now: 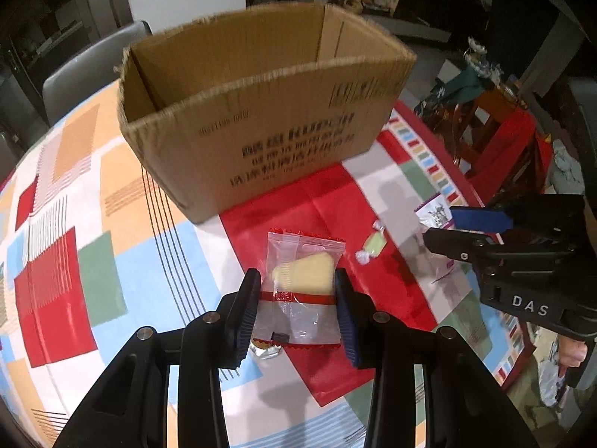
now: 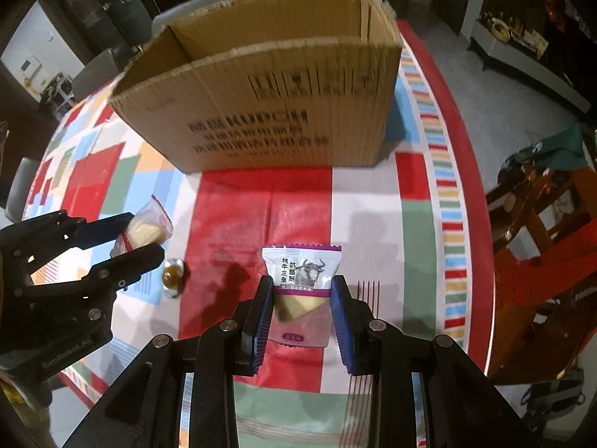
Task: Organize snacks
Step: 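Carry both packets into the cardboard box and open both tools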
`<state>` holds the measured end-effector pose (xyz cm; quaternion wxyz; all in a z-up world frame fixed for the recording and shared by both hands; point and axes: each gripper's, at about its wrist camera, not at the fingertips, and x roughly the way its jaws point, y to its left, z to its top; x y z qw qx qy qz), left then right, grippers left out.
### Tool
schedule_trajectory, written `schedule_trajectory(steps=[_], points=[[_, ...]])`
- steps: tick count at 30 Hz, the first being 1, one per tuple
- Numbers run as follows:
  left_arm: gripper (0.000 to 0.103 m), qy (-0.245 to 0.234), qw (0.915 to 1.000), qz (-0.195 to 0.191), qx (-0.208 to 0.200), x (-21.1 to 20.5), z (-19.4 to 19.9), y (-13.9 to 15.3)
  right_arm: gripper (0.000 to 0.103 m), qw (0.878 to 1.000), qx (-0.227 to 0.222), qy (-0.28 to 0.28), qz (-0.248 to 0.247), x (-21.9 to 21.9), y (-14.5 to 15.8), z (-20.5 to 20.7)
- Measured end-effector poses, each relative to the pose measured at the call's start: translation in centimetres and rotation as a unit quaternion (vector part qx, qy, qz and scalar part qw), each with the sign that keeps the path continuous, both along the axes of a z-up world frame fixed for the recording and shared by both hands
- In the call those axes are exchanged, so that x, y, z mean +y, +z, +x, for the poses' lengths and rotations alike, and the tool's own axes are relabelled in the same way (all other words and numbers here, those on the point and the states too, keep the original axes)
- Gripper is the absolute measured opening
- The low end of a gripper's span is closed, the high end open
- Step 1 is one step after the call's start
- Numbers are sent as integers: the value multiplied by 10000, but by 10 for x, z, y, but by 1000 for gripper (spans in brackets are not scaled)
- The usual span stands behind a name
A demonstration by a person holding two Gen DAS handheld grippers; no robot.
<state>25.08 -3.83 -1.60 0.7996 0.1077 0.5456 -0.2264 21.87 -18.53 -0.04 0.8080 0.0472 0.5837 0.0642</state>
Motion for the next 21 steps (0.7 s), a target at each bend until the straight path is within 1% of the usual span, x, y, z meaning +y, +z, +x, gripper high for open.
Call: schedule_trajectory(steps=[2,4,7,21], points=[[39,23,9999,-58,-94,1,1,8,32,10000,-95,19,25,2,9,-1],[39,65,9998,-125,-167,1,3,15,32,9999,-160,27,50,10,6,5],[39,104,9994,-213,-264,3,5,25,32,9995,-293,38,68,14,13,9],[38,347,9954,-533,-723,6,24,71,32,9946,-974,-101,355,12,58,29]])
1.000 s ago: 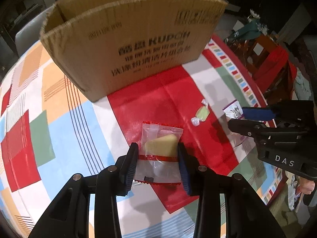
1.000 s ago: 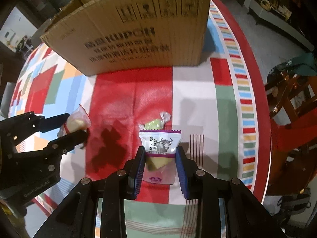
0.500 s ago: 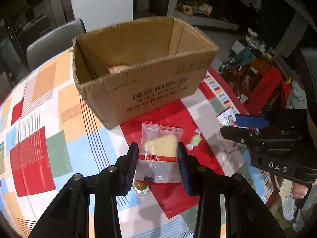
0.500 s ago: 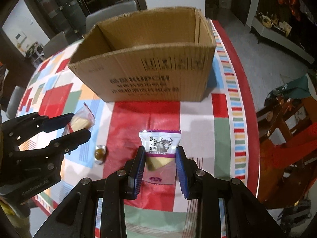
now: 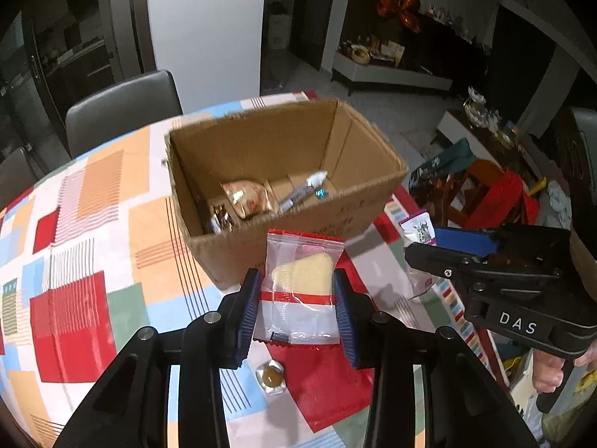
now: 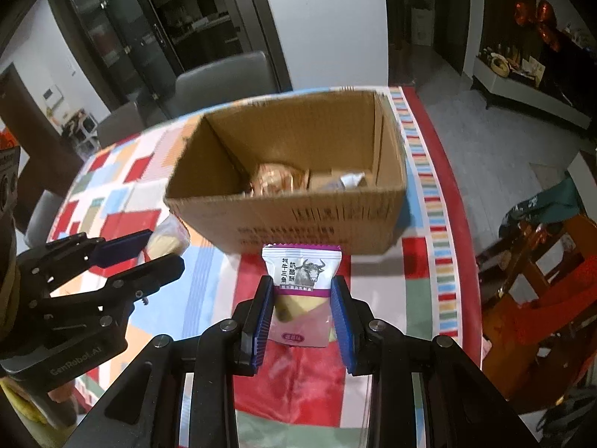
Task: Organize snacks
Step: 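Carry both packets into the cardboard box and open both tools, then move both tools back from the box to the last two candies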
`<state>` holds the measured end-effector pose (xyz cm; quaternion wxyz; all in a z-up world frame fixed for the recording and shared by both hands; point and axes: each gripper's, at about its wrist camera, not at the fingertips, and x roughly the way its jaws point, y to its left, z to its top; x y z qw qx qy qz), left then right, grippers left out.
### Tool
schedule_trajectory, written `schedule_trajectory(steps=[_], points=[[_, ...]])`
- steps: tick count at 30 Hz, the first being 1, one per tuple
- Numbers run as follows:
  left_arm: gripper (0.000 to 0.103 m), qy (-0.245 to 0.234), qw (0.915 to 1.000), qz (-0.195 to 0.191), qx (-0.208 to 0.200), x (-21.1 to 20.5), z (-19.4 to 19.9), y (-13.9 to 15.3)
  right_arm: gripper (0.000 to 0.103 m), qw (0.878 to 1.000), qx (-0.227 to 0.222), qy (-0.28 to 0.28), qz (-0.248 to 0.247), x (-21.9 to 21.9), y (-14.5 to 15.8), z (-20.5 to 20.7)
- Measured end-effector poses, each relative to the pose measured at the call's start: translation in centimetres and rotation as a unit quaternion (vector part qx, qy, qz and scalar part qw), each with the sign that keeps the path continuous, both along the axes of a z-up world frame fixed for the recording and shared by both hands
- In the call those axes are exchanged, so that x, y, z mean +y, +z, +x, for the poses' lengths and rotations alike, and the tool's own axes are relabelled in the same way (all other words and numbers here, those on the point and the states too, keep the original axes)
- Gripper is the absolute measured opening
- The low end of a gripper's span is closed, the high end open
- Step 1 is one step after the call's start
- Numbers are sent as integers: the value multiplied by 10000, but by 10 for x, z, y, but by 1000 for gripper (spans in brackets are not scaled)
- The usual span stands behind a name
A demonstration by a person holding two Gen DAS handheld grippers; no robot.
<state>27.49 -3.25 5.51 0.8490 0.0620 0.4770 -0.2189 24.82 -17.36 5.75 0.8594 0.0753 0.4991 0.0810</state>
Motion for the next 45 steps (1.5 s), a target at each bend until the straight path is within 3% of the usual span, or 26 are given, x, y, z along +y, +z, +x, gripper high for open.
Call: schedule_trajectory(steps=[18,31,35,37,39,40,45], points=[[38,302,9989,-130,-349,-4,40,31,32,9967,-763,-183,219,-8,40,42],[39,426,9981,76,-431,-11,74,17,32,9957,-902,-194,72,-9,35,83],[45,564,9972,108,-479,-10,86,13,32,9955,-921,-206,13,-10,30,92],[57,612,9970,123,-463,-10,89,12,33,9948,-989,-212,-95,-9,29,94],[58,691,9963,161,-489,-8,88,10,48,9936,-1069,-208,-296,-7,29,93],[58,731,9959,187,-504,-7,87,10,50,9926,-1124,-234,-385,-7,29,91],[58,830,9942,199,-649,0,70,12,50,9939,-1045,-165,-305,-9,27,84]])
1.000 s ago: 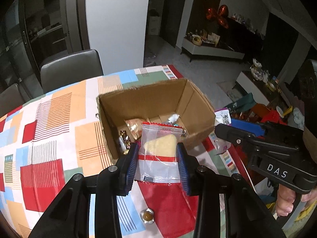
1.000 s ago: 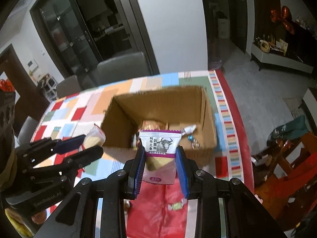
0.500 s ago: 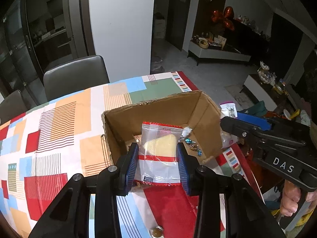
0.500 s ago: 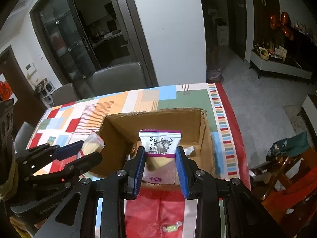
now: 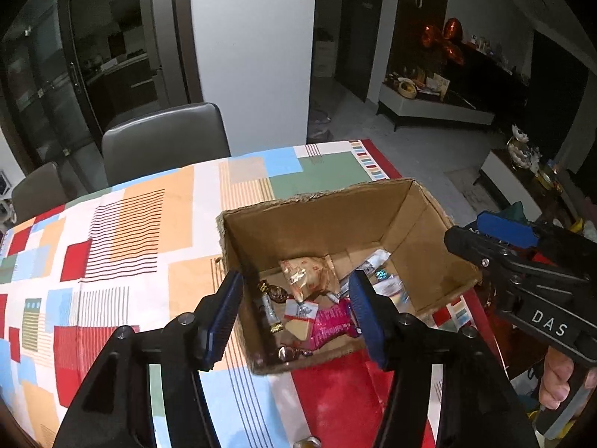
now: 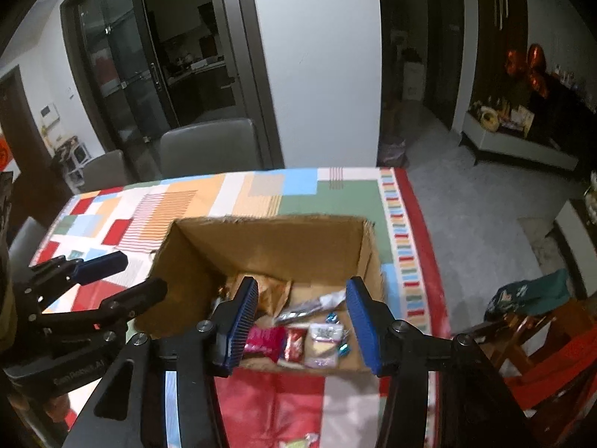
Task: Organize snacks
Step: 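Move both tools back from the box to the last two candies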
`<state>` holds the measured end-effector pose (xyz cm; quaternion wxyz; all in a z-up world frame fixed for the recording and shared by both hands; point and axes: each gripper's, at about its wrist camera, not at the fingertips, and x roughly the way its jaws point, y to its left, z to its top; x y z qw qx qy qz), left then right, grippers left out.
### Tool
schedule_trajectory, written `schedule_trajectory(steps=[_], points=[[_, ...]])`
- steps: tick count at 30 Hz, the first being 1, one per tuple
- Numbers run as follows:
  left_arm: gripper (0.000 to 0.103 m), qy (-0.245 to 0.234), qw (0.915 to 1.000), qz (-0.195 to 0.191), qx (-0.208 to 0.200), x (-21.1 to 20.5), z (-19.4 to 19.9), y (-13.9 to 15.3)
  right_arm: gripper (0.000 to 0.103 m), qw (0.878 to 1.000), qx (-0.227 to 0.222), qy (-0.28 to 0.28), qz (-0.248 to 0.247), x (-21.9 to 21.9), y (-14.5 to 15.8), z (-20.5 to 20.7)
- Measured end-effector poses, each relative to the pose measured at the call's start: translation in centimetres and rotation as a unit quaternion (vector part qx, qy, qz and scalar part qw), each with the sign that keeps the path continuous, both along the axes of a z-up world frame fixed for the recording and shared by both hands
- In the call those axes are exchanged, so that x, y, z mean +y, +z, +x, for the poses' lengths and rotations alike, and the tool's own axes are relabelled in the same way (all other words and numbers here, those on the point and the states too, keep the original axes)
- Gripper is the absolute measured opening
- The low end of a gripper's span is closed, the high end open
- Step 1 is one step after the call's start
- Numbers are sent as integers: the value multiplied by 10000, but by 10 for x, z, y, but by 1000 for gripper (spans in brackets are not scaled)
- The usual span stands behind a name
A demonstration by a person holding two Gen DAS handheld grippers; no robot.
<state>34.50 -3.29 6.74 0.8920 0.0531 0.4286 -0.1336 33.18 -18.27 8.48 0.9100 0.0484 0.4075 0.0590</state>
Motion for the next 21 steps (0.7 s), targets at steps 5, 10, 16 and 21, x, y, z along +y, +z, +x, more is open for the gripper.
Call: schedule_trajectory(steps=[5,10,16,21], points=[[58,-58,9997,81,-236,5,-31,4,50,9999,99,124,31,0,-8,-17],[58,-96,9990,35,-440,8,-60,4,50,9998,53,155,73,-2,-20,-43],[58,-20,9980,42,-623,15,-92,-10,50,9995,-291,130,7,1,-29,-80],[58,36,9965,30,-829,19,-120,-24,50,9987,-464,217,-37,6,-41,-105]])
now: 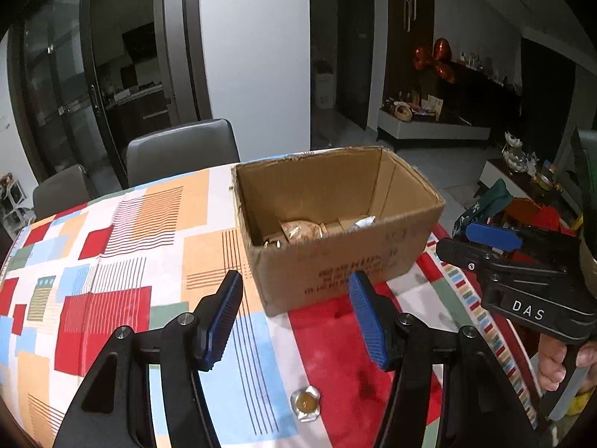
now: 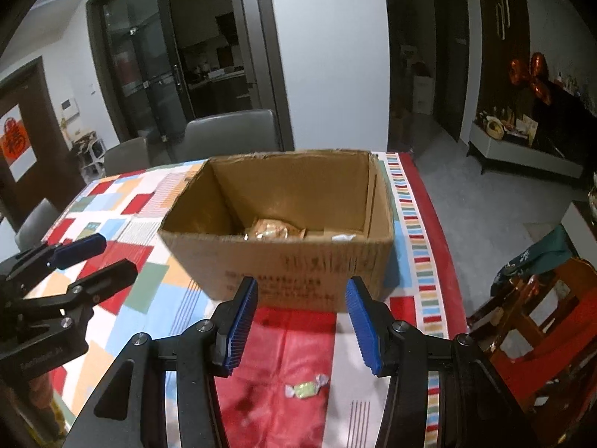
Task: Organize snacks
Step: 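Move both tools back from the box to the last two candies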
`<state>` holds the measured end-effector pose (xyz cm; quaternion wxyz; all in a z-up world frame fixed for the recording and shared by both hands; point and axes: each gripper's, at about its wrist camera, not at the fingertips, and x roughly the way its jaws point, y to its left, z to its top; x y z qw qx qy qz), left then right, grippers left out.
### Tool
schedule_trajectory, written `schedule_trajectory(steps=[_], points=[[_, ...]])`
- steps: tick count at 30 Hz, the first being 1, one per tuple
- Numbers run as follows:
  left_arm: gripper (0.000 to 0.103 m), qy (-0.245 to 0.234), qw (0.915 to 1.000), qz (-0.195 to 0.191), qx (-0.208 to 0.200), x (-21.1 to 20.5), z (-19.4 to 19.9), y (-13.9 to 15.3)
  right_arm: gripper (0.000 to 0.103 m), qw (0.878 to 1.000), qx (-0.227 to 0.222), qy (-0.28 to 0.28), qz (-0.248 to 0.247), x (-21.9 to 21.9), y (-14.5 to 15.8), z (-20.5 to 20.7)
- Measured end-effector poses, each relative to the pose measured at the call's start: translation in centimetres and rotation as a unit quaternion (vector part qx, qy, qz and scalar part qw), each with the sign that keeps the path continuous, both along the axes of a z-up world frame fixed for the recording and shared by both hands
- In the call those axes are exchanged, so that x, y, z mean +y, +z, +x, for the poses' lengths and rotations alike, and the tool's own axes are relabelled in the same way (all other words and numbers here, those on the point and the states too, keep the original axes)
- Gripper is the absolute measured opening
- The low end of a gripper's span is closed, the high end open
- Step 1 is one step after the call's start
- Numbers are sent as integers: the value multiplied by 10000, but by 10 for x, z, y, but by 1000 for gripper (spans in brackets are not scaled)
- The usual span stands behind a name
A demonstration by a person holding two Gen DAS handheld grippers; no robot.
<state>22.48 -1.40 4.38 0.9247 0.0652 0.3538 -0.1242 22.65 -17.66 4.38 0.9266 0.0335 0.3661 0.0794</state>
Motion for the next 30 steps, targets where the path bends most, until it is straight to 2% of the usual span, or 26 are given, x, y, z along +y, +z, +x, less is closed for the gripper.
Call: schedule_trajectory(steps=[7,11,18,24,30], points=[[58,42,10000,-49,-19,4,-30,-25,50,9999,53,50,157,-3,-23,-24],[58,35,10000,-58,-11,5,-44,-41,50,9999,29,95,54,-4,-38,-37],[58,129,9994,-151,286,6,-60,-78,50,9998,115,182,-5,-2,-68,-56],[58,225,9978,-200,593,8,-62,-105,50,9987,478,144,68,-2,-99,-58],[58,274,9959,-221,829,12,-60,-130,50,9981,602,129,-11,0,-121,-58]])
